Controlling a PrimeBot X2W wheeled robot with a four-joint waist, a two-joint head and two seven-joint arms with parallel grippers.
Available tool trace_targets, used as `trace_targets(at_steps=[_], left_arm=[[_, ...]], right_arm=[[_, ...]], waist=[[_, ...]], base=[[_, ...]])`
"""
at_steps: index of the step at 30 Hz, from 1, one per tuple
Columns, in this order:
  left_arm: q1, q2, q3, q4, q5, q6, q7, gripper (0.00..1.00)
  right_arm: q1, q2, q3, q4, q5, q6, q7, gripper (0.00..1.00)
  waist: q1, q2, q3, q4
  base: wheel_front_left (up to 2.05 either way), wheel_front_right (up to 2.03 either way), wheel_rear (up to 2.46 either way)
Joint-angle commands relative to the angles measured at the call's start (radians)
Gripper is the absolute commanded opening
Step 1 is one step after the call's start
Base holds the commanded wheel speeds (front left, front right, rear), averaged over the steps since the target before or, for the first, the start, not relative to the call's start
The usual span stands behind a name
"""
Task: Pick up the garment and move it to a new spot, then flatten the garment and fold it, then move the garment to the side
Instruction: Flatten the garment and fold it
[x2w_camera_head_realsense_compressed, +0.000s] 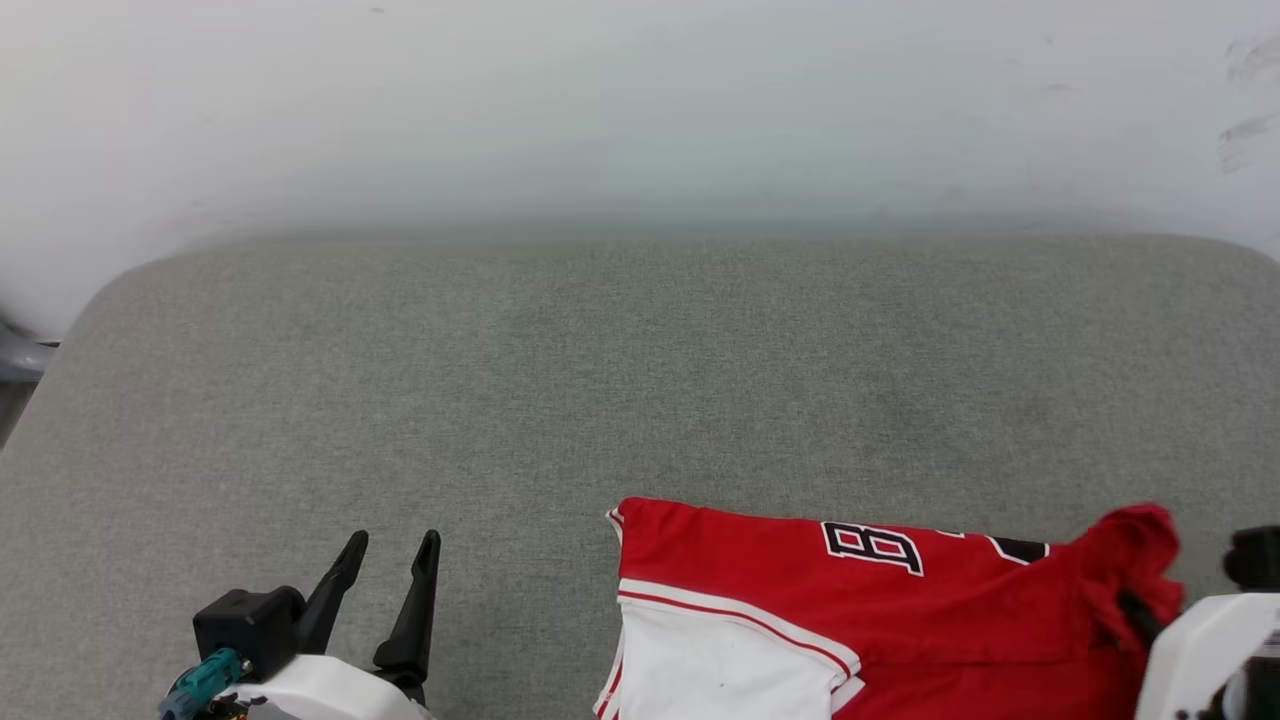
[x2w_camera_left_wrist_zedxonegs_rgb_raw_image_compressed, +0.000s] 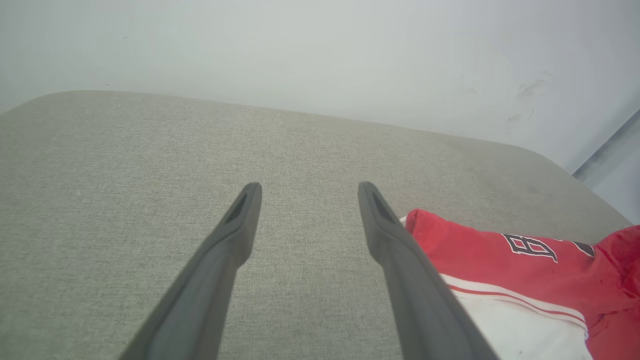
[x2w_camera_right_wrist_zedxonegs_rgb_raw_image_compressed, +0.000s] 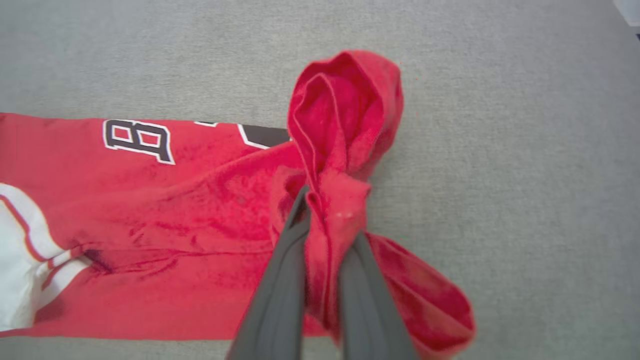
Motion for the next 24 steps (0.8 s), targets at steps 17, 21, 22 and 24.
trace_targets(at_steps=[17,21,22,24], left_arm=[[0.006,-0.027,0.014,0.039,0.013,-0.033,-0.006,1.00],[-0.003,-0.025,0.009,0.043,0.015,-0.036,-0.003,1.00],[-0.004,-0.025,0.007,0.044,0.016,-0.035,-0.002,1.00],[-0.008,-0.025,0.003,0.044,0.019,-0.036,-0.002,1.00]], right_arm=[[-0.028,0.262,0.299,-0.195,0.060,-0.001,0.121,0.00],[-0.048,0.262,0.364,-0.142,0.135,-0.001,0.060,0.00],[-0.053,0.262,0.377,-0.124,0.143,-0.001,0.043,0.00],[-0.071,0.263,0.412,-0.068,0.167,-0.001,-0.013,0.00]], waist=[[0.0000,0.0000,-0.010,0.048],[0.0000,0.0000,-0.010,0.065],[0.0000,0.0000,-0.010,0.068],[0.0000,0.0000,-0.009,0.079]], base=[[0.00,0.00,0.00],[0.00,0.00,0.00],[0.00,0.00,0.00],[0.00,0.00,0.00]])
